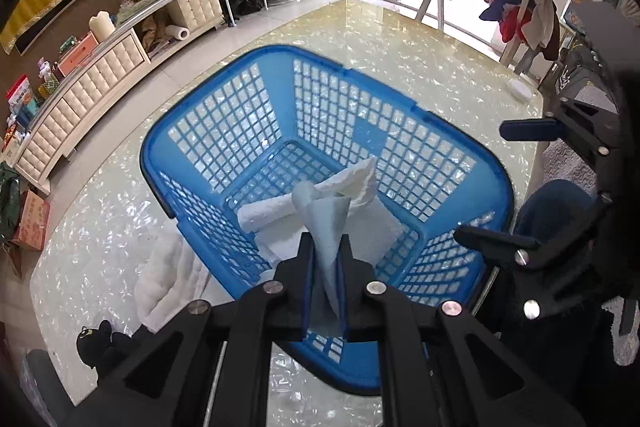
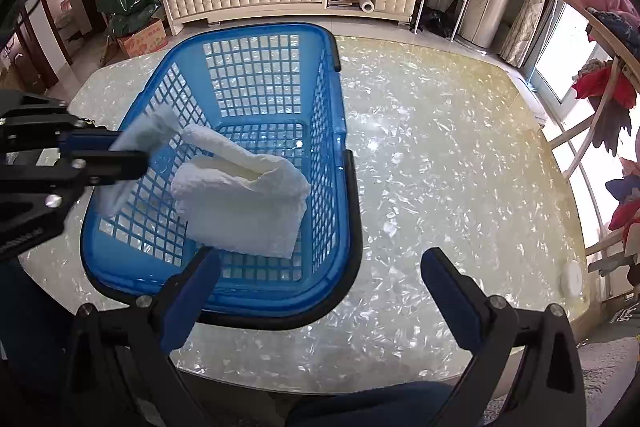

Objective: Organize soft objects
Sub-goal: 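Carry the light blue cloth into the basket and release it with the left gripper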

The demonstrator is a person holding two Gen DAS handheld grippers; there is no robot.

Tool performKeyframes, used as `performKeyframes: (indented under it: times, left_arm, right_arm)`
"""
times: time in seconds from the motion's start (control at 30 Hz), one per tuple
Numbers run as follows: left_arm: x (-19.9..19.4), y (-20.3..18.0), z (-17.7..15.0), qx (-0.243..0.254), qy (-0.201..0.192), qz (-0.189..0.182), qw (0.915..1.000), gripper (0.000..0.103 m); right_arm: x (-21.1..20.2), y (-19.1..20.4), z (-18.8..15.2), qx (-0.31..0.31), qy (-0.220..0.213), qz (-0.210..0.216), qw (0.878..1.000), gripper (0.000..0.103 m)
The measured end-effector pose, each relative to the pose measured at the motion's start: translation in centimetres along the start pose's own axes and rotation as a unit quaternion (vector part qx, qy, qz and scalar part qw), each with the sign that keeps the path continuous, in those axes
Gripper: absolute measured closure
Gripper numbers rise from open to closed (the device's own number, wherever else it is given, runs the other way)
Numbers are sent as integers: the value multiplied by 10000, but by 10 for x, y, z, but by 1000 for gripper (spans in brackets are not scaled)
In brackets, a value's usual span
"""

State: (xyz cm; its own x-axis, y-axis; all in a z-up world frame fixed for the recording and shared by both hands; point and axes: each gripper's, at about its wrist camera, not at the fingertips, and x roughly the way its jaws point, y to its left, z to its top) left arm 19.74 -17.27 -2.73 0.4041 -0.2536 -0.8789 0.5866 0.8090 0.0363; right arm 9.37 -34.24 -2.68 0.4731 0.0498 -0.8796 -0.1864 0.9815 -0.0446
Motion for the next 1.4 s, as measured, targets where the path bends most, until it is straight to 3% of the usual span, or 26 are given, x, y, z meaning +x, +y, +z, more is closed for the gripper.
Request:
performKeyframes:
  times: [0.63, 1.03, 1.4]
  left_arm:
    - [30, -14, 7, 515, 284, -438, 9973, 94]
    - [55, -26, 8, 616, 654, -429, 9950, 93]
    - [35, -24, 11, 532, 398, -180, 9976, 48]
  right_arm:
    - [3, -5, -5, 305, 130, 81, 9994, 3]
    - [0, -17, -9, 448, 116, 72, 9989, 2]
    - [-7, -22, -10, 516, 51, 30, 9987, 3]
